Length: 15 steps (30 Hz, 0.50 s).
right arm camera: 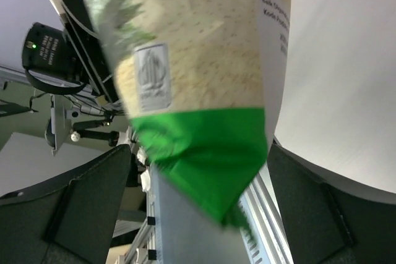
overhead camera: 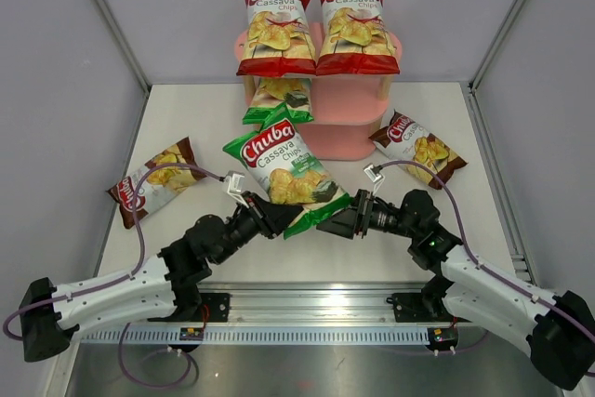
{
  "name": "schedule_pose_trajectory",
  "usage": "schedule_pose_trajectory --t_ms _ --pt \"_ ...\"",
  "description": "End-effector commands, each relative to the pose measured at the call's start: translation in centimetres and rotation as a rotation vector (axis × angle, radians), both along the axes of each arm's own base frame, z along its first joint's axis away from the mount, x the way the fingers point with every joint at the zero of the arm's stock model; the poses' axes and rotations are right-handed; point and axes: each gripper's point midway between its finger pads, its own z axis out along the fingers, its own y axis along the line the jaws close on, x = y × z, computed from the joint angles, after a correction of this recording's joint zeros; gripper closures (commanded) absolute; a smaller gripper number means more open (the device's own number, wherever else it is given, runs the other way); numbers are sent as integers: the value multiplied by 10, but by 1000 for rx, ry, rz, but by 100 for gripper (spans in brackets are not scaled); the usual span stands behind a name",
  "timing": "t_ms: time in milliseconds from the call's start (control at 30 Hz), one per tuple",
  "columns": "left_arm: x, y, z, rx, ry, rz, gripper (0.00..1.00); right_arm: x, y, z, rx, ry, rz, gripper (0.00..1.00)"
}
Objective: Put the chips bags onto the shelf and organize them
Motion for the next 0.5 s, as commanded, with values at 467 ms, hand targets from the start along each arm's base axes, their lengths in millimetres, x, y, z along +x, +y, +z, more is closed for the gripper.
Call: schedule_pose_trajectory --t_ms 467 --pt "-32 -38 63 -229 -56 -197 86 32 -9 73 208 -277 -246 16"
